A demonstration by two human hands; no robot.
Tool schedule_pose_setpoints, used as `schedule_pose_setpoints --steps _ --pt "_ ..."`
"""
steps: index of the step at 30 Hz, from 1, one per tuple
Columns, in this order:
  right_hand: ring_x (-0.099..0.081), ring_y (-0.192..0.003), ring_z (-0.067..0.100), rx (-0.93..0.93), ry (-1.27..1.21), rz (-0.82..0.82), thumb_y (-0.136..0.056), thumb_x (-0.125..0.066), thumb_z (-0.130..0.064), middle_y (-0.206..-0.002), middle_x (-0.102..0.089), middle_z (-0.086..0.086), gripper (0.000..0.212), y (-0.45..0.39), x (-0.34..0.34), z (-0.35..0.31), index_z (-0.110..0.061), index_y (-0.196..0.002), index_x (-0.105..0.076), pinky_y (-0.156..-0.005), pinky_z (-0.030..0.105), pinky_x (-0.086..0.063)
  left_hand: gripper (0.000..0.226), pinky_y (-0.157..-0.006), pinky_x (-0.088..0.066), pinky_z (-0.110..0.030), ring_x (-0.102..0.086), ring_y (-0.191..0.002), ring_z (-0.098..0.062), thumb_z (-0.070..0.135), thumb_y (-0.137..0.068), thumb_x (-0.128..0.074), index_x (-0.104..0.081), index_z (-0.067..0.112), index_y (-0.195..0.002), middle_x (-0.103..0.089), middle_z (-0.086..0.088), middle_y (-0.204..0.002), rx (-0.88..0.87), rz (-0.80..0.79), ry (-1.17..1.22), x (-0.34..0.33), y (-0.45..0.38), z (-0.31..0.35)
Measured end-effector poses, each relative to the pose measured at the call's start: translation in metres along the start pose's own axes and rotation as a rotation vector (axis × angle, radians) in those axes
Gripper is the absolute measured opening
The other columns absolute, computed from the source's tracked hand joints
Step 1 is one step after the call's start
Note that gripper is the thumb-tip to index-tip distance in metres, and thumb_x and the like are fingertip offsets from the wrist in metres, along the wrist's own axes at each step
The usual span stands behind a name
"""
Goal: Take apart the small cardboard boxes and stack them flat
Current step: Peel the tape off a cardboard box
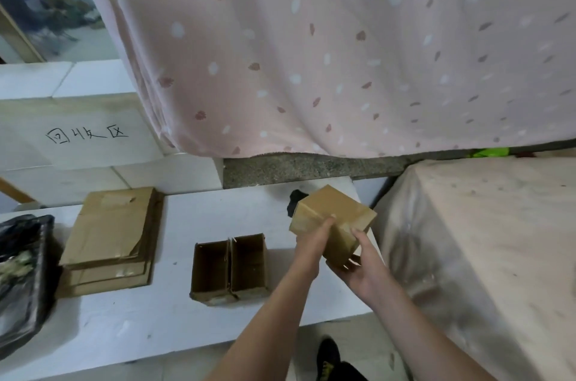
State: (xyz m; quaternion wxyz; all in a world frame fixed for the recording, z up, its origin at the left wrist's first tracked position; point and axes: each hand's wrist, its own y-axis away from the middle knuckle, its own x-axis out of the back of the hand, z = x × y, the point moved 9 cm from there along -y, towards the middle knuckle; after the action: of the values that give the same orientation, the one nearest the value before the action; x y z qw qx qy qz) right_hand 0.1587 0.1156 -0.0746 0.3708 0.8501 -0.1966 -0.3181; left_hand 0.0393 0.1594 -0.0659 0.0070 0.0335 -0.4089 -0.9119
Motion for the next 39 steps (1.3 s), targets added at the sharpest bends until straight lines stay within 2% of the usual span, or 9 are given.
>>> schedule_pose_setpoints --steps 9,13,15,19,23,27,29,33,39 --pt "-0.064 -0.111 0.037 -0.151 0.072 -0.119 -0.082 -0.074 -0.047 -0.122 -0.060 0.025 0.059 -0.018 0.034 -0.023 -0.010 -0.124 -0.056 -0.098 0.051 -0.052 0.091 -0.106 -0.047 -0.044 -0.055 -0.121 -0.027 0.058 -0.070 -0.079 -0.045 0.013 -0.141 -0.056 -0.006 -0.132 -0.044 0.160 0.018 -0.042 -0.018 -0.003" --pt "-0.060 -0.100 0.033 -0.261 0.324 -0.055 -0.073 -0.074 -0.064 -0.115 -0.056 0.018 0.079 -0.033 0.065 -0.049 -0.011 -0.125 -0.045 -0.086 0.044 -0.050 0.080 -0.082 -0.053 -0.036 -0.059 -0.103 -0.026 0.054 -0.075 -0.077 -0.044 0.010 -0.133 -0.058 -0.007 -0.118 -0.038 0.321 -0.050 -0.051 -0.025 -0.002" --pt "-0.055 -0.098 0.028 -0.188 0.498 0.036 -0.077 -0.068 -0.068 -0.116 -0.052 0.011 0.076 -0.044 0.078 -0.078 -0.017 -0.130 -0.047 -0.081 0.040 -0.047 0.074 -0.073 -0.051 -0.035 -0.058 -0.098 -0.024 0.053 -0.077 -0.077 -0.043 0.012 -0.128 -0.057 -0.007 -0.113 -0.068 0.404 -0.157 -0.050 -0.026 0.004" --pt "-0.055 -0.104 0.024 0.085 0.724 0.101 -0.086 -0.067 -0.051 -0.130 -0.052 0.007 0.071 -0.059 0.082 -0.131 -0.016 -0.142 -0.041 -0.083 0.034 -0.044 0.066 -0.079 -0.058 -0.040 -0.058 -0.098 -0.022 0.041 -0.070 -0.085 -0.045 0.018 -0.117 -0.058 -0.002 -0.107 -0.176 0.424 -0.393 -0.052 -0.027 0.011" --pt "-0.032 -0.140 0.029 0.318 1.207 -0.123 -0.081 -0.077 -0.044 -0.157 -0.021 0.006 0.098 -0.063 0.038 -0.151 -0.029 -0.154 -0.015 -0.107 0.040 -0.038 0.068 -0.076 -0.050 -0.031 -0.054 -0.099 -0.015 0.034 -0.062 -0.086 -0.045 0.025 -0.115 -0.056 0.002 -0.113 -0.286 0.360 -0.641 -0.055 -0.025 0.013" --pt "0.000 -0.150 0.029 0.433 1.769 -0.507 -0.067 -0.087 -0.044 -0.162 0.014 -0.005 0.129 -0.060 0.008 -0.119 -0.040 -0.154 0.008 -0.121 0.050 -0.018 0.092 -0.096 -0.048 -0.036 -0.049 -0.116 -0.018 0.046 -0.059 -0.086 -0.041 0.021 -0.136 -0.049 0.004 -0.128 -0.334 0.227 -0.946 -0.069 -0.027 0.000" --pt "-0.001 -0.150 0.031 0.471 1.959 -0.556 -0.067 -0.087 -0.042 -0.162 0.012 -0.002 0.128 -0.066 0.010 -0.106 -0.037 -0.156 0.005 -0.121 0.050 -0.015 0.097 -0.100 -0.044 -0.033 -0.047 -0.120 -0.018 0.046 -0.060 -0.085 -0.039 0.019 -0.142 -0.047 0.003 -0.134 -0.370 0.167 -1.044 -0.077 -0.029 -0.007" --pt "-0.025 -0.138 0.033 0.516 2.085 -0.539 -0.075 -0.076 -0.047 -0.154 -0.018 0.005 0.099 -0.080 0.018 -0.094 -0.024 -0.154 -0.020 -0.113 0.044 -0.030 0.096 -0.102 -0.040 -0.029 -0.048 -0.123 -0.021 0.030 -0.061 -0.086 -0.040 0.017 -0.144 -0.048 0.000 -0.139 -0.429 0.097 -1.133 -0.088 -0.041 -0.016" --pt "-0.026 -0.137 0.024 0.594 1.894 -0.443 -0.072 -0.072 -0.051 -0.149 -0.022 -0.002 0.084 -0.098 0.046 -0.099 -0.032 -0.145 -0.035 -0.110 0.037 -0.034 0.099 -0.120 -0.016 -0.030 -0.028 -0.143 -0.025 0.026 -0.070 -0.081 -0.029 0.015 -0.154 -0.034 -0.002 -0.154 -0.517 0.037 -1.179 -0.095 -0.059 -0.025"
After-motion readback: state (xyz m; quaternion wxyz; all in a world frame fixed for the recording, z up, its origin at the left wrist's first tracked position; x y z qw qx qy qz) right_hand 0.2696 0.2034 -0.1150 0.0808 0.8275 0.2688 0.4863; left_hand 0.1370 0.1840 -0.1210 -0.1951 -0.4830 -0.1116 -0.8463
